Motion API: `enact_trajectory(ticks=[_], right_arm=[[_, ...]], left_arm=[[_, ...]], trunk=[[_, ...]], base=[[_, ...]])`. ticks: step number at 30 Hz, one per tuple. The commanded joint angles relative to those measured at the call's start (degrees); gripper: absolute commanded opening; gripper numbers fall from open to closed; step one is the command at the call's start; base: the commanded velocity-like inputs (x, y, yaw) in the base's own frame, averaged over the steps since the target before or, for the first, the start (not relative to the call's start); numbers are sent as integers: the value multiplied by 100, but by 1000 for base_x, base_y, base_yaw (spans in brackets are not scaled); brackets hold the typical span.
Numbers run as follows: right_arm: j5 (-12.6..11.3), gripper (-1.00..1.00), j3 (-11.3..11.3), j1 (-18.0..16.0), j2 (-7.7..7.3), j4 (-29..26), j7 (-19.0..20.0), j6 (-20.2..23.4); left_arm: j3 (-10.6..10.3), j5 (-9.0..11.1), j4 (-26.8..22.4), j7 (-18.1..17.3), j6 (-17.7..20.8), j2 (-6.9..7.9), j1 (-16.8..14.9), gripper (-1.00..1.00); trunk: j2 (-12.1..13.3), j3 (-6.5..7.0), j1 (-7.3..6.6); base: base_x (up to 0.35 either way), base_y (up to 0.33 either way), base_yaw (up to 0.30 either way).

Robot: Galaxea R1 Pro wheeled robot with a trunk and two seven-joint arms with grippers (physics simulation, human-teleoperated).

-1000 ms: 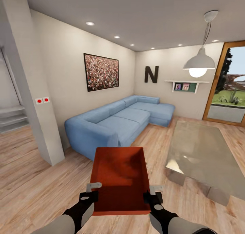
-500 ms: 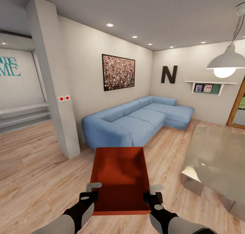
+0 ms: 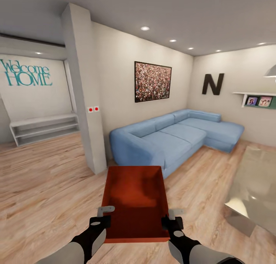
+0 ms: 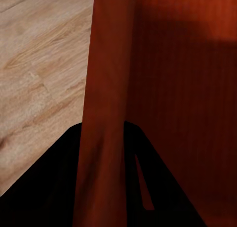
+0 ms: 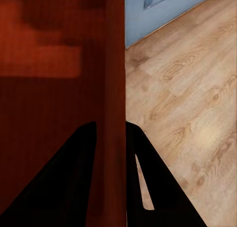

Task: Move the two storage containers from the living room to the garage. In the garage, place one container on the floor and stack the other container on top of it (either order is fine).

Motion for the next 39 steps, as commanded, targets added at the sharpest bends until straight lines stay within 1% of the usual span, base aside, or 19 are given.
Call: enact_trajectory(ticks=[1, 39], right_arm=[[-84, -100, 37, -4, -1, 1, 0, -43], [-81, -100, 37, -4, 1, 1, 0, -43]], left_arm=[[59, 29, -4, 48, 15, 110, -6, -100], [59, 29, -4, 51, 15, 105, -6, -100]], trunk=[[-6, -8, 1], [-6, -8, 1]], base=[[0, 0, 300], [0, 0, 300]])
